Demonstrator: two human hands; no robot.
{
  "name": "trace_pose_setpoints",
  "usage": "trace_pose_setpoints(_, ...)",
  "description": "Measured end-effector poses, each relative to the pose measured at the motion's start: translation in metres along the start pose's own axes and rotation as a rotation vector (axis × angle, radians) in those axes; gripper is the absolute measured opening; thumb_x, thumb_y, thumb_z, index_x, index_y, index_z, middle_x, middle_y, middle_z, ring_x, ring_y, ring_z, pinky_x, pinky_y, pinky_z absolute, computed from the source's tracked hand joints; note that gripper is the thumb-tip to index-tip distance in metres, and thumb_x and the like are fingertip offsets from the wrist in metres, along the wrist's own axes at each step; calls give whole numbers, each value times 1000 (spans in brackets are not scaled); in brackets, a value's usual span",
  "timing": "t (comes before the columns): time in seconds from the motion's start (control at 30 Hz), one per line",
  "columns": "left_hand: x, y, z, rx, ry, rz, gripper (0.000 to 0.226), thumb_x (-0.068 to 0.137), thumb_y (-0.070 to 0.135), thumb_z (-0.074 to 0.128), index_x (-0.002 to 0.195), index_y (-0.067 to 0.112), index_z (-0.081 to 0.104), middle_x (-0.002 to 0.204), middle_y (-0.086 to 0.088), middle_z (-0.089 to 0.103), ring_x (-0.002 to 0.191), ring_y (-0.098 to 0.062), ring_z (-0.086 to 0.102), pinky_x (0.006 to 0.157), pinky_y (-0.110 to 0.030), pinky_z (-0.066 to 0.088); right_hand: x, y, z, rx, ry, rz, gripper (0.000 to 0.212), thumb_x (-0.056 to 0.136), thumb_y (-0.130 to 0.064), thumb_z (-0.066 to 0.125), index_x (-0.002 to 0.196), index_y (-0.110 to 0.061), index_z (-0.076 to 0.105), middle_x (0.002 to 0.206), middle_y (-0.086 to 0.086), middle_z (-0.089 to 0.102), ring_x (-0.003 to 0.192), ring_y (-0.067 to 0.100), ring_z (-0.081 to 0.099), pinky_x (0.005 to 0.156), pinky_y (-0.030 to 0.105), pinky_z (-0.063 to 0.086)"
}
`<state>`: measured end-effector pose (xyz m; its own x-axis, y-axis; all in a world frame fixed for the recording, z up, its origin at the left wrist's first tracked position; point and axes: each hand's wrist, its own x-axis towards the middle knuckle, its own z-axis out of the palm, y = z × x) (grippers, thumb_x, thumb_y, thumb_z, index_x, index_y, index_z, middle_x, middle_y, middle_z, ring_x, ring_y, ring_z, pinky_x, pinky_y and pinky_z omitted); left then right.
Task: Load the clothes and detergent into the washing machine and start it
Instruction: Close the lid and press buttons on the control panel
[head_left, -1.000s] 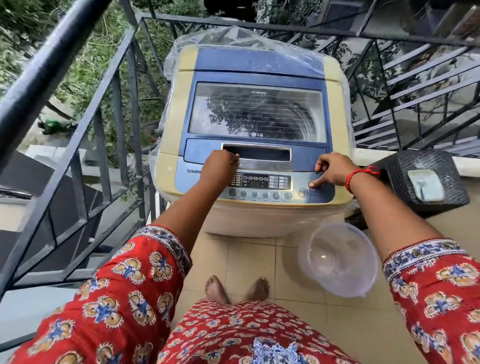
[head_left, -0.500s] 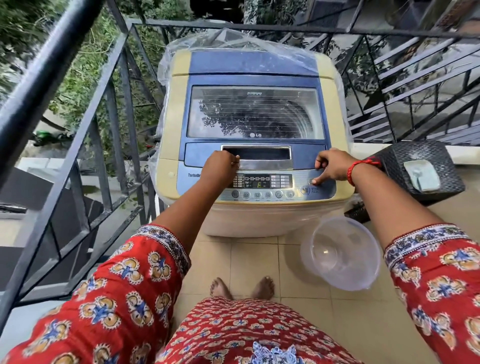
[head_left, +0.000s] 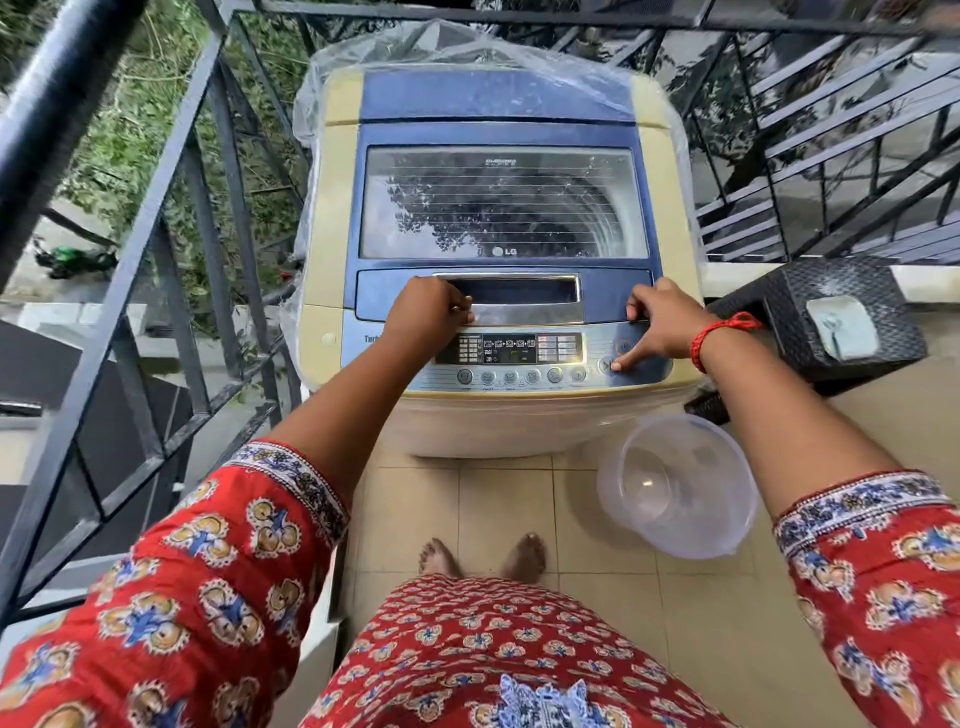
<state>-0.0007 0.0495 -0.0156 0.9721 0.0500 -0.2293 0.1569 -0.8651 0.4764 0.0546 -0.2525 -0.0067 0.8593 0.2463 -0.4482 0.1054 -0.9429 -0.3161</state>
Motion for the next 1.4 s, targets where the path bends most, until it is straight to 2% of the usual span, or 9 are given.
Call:
trace_pose_setpoints(0.17,2,1,-2,-6,-8,-25,30,86,29,70,110,12,73,101,-12,73,91,-28,66,71,-27,43,2,0,0,5,-4,10,72,38,-41,96,89,-16,52,100,4,42,84,24,51,74,30,42)
trace_pose_setpoints(0.3,5,1,-2,6,-33,-63,26,84,30,73,100,10,74,94,-12,73,89,-29,66,69,-26,44,3,-1,1,-1,8,26,73,36,-44,96,87,-17,49,100,4,41,85,24,50,73,31,41)
trace_pose_setpoints(0.47,7,3,-4,3,-45,-64,27,83,29,74,102,10,75,96,-11,74,90,-27,67,80,-33,52,3,-1,1,-8,2,35,74,36,-43,96,87,-17,50,100,4,43,85,23,49,73,30,41)
trace_pose_setpoints(0.77,8,0,-3,7,-36,-54,27,82,29,75,101,10,75,93,-11,74,87,-26,66,73,-28,46,2,-1,5,-2,13,65,77,37,-45,95,92,-15,49,104,5,41,95,25,46,77,33,42)
trace_pose_setpoints(0.93,7,-1,0,32,-17,-43,29,83,31,74,102,10,75,95,-13,74,90,-29,67,79,-33,53,0,6,7,16,44,19,75,40,-47,93,92,-16,49,105,6,42,97,27,47,84,35,43)
trace_pose_setpoints(1.07,4,-2,0,46,0,-28,31,84,36,71,105,13,75,99,-11,74,89,-28,67,78,-36,54,-2,9,6,25,37,-52,67,45,-48,92,92,-18,54,103,5,45,95,25,49,87,34,45)
trace_pose_setpoints(1.2,-1,-1,-2,187,-16,22,35,89,43,63,115,21,71,108,-8,72,96,-30,65,76,-35,52,-8,-10,14,289,211,-199,31,80,-44,73,86,-14,66,87,0,60,79,14,59,75,22,49)
trace_pose_setpoints(1.3,-4,-2,0,218,-14,118,35,94,37,57,124,22,65,125,-8,65,112,-30,62,85,-39,52,-7,-32,25,574,253,-294,38,98,-36,49,86,-10,74,88,4,72,84,15,68,79,30,54)
trace_pose_setpoints(1.4,-10,-4,10,-85,96,170,34,92,23,62,126,18,64,131,-8,62,119,-24,60,99,-35,49,-1,-48,34,780,143,-400,43,100,-30,41,91,-5,75,92,11,74,91,20,71,86,36,56)
